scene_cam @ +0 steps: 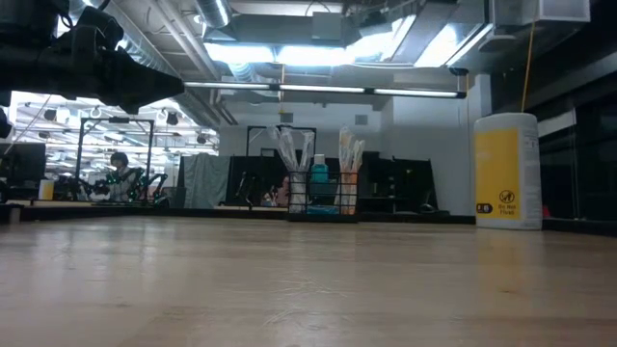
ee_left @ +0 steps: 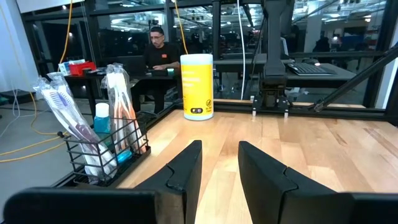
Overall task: Pick & Place toothbrushing station
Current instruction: Return to Home Position
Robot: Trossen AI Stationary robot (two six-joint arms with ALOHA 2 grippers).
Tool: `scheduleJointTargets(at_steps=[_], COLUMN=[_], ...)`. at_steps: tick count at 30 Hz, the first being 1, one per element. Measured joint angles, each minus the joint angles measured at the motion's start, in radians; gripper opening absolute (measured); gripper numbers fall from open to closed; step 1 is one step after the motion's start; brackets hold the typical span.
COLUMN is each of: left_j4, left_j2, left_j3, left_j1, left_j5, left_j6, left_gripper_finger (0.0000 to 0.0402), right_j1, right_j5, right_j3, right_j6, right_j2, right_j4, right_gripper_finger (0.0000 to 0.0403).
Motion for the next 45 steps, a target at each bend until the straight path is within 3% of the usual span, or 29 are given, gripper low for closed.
scheduleJointTargets(at_steps=[8,14,21,28,34,39,45], left_j4=[0.000,0.000,0.000,0.000,0.000,0.000,0.000], left_j2=[0.000,0.000,0.000,0.000,0.000,0.000,0.000], left_j3=[0.000,0.000,0.000,0.000,0.000,0.000,0.000], left_j1=[0.000,0.000,0.000,0.000,0.000,0.000,0.000], left_j5=[0.000,0.000,0.000,0.000,0.000,0.000,0.000], left_j6=[0.000,0.000,0.000,0.000,0.000,0.000,0.000], left_gripper_finger=[0.0100,0.0100,0.0100,0.0100,0.0100,0.0100,0.0100], right_j1=[0.002,-0.019,-0.054,-0.054,-0.057,-0.080,-0.106], right_j5=[-0.043,-0.082,-0.140,-0.139,-0.132,-0.161,-0.170], right_j3=[-0.497,-0.881,-1.301,-1.510,-1.677,-1.748,-1.752], right_j6=[-0.044,-0.098,-0.071,-0.051,-0.085,-0.080,-0.130], right_j2=[-0.356,-0.524,-0.649,-0.690,-0.836,-0.966,-1.143], right_j4=[0.346,0.622,1.045,1.216,1.301,1.214,0.937], right_gripper_finger=[0.0149,0.0149,0.0149,0.0149,0.0149,0.0149,0.0149])
